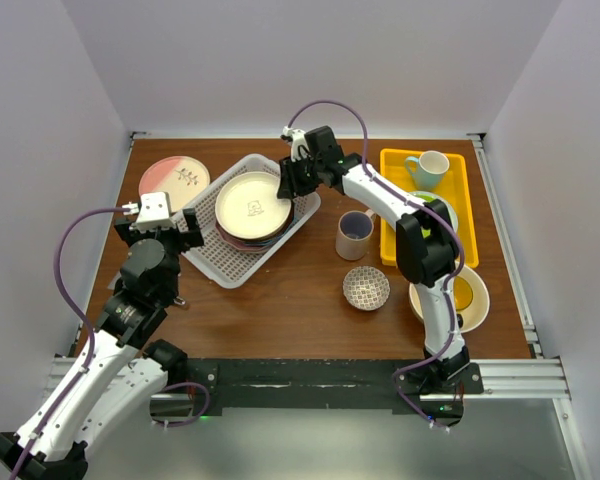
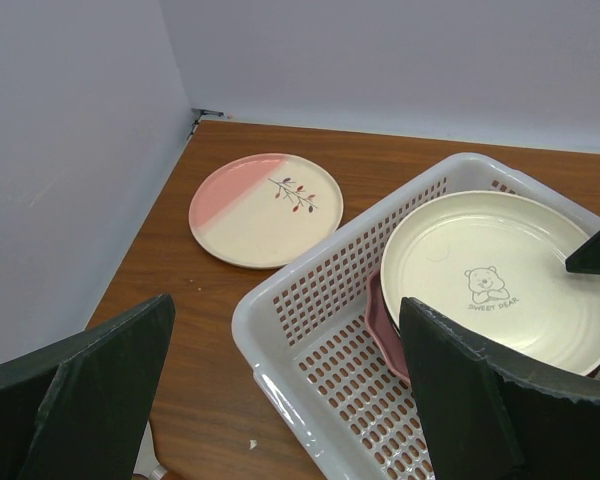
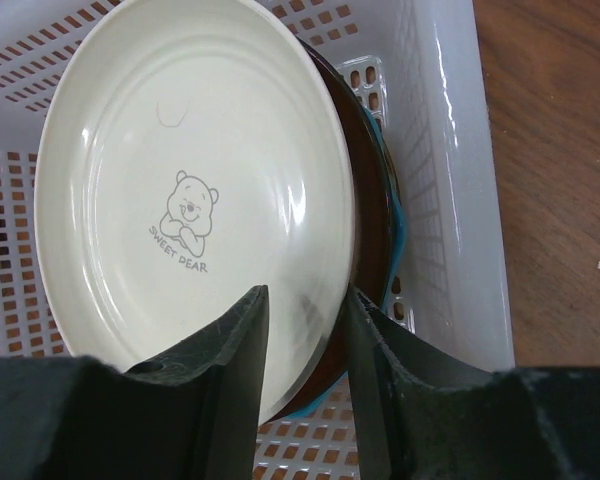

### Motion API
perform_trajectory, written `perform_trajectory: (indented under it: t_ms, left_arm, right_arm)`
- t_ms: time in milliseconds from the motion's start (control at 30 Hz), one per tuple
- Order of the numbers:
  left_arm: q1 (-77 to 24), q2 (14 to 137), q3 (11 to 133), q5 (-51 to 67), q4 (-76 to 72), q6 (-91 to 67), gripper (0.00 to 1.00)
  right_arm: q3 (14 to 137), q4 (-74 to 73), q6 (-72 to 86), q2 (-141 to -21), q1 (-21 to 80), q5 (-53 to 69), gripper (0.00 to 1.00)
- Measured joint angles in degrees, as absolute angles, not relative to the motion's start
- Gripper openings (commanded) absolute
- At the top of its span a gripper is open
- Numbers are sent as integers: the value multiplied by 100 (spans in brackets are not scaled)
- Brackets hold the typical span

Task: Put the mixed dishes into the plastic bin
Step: Place the plate in the plastic bin.

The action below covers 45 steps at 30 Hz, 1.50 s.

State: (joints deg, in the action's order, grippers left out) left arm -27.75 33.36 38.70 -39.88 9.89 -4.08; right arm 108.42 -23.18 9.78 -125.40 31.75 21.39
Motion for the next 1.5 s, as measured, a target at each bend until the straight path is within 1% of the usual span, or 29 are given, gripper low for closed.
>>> perform_trajectory:
  t_ms: [133, 167, 367, 633, 667, 700, 800, 833, 867, 900, 967, 1233, 1300, 1467, 1500]
  left_arm:
    - [-2773, 3336, 3868, -3986, 989, -408, 100]
    - [-2770, 3336, 3868, -3986, 989, -408, 100]
    - [-2770, 3336, 3865, -3983, 989, -408, 100]
    - [-2742, 3336, 3865, -3964, 989, -408, 100]
    - [-2742, 3336, 3865, -3962, 989, -408, 100]
    - [-2740, 3336, 3865, -3959, 989, -408, 100]
    - [-2740, 3336, 3865, -3944, 989, -408, 100]
    - [-2740, 3336, 3865, -3940, 989, -408, 100]
    - [-2738, 3336, 3865, -3938, 989, -408, 100]
    - [-2738, 3336, 3865, -3938, 989, -408, 100]
    - [-2738, 3336, 3865, -3924, 989, -408, 100]
    - [-2700, 3380, 3865, -3913, 989, -449, 100]
    - [-2698, 3398, 3865, -3909, 989, -480, 100]
    - [-2663, 3437, 3865, -3850, 989, -506, 100]
    - [-2657, 3446, 3865, -3837, 989, -515, 100]
  right_arm:
    - [10842, -2318, 952, -12529, 3173, 2086, 47]
    - [10842, -2318, 941, -12523, 3173, 2067, 51]
    - [10783, -2305, 893, -12359, 3148, 2036, 57]
    - [10464, -2287, 764, -11756, 3144, 1999, 64]
    - [10422, -2281, 740, -11671, 3144, 1999, 67]
    - [10372, -2265, 701, -11585, 3144, 1999, 68]
    - [10158, -2226, 556, -11284, 3142, 2021, 73]
    - [10090, -2228, 515, -11192, 3142, 2043, 74]
    - [10018, -2222, 458, -11087, 3142, 2060, 77]
    - [9953, -2217, 388, -10980, 3142, 2091, 78]
    - [9806, -2213, 222, -10757, 3138, 2202, 83]
    - [9284, -2178, -440, -9900, 3022, 2685, 91]
    - [9102, -2169, -554, -9688, 2945, 2880, 92]
    - [8632, -2058, -698, -9190, 2628, 3433, 98]
    - [8549, -2029, -707, -9098, 2550, 3548, 98]
